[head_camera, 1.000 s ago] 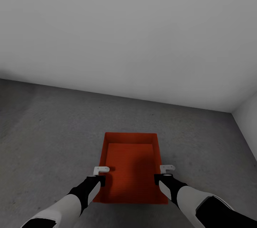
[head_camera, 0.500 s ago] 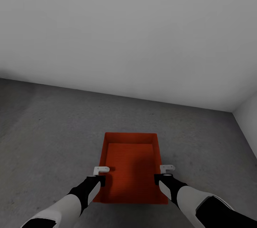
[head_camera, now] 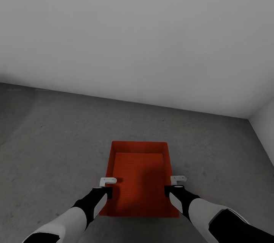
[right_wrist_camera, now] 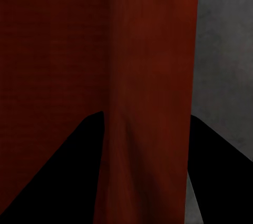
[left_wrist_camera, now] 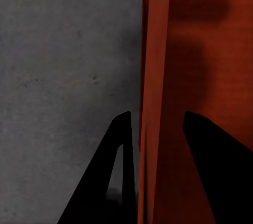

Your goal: Move the two storage containers from the living room to the garage. In the garage, place one container on the floor and stack the other container on top of it (either order is fine).

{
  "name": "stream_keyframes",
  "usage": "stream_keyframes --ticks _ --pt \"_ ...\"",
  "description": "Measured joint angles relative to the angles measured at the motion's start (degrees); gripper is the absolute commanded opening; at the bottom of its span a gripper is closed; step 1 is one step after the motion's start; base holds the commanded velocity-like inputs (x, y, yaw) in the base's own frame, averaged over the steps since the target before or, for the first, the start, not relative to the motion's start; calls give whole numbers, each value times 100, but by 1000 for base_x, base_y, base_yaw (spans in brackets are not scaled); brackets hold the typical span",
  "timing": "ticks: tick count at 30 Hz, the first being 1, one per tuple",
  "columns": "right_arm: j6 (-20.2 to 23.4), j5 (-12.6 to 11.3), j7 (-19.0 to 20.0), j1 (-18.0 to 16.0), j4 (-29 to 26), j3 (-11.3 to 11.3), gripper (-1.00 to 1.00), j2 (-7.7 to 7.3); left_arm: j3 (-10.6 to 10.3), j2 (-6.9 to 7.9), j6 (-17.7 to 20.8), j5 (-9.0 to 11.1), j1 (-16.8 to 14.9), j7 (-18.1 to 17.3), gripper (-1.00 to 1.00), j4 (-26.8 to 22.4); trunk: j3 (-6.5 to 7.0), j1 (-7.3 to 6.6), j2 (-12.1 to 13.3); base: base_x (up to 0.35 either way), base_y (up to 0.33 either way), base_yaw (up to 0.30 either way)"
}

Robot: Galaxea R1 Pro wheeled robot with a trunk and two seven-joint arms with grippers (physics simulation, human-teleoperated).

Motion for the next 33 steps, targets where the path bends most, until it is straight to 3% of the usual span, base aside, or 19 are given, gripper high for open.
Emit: stream_keyframes --ticks 11,19,30,33 --pt "0 0 1 1 1 -2 -100 0 1 0 1 -2 0 0 -100 1 -197 241 -440 0 0 0" --pt "1 0 0 -1 0 1 -100 0 0 0 0 1 0 0 -100 0 -197 242 -441 0 0 0" --pt "3 0 0 0 0 1 -100 0 1 0 0 0 0 0 -100 1 -394 483 -881 0 0 0" --pt "-1 0 1 0 1 -1 -100 0 2 0 0 -2 0 0 -100 -1 -395 483 -883 0 0 0"
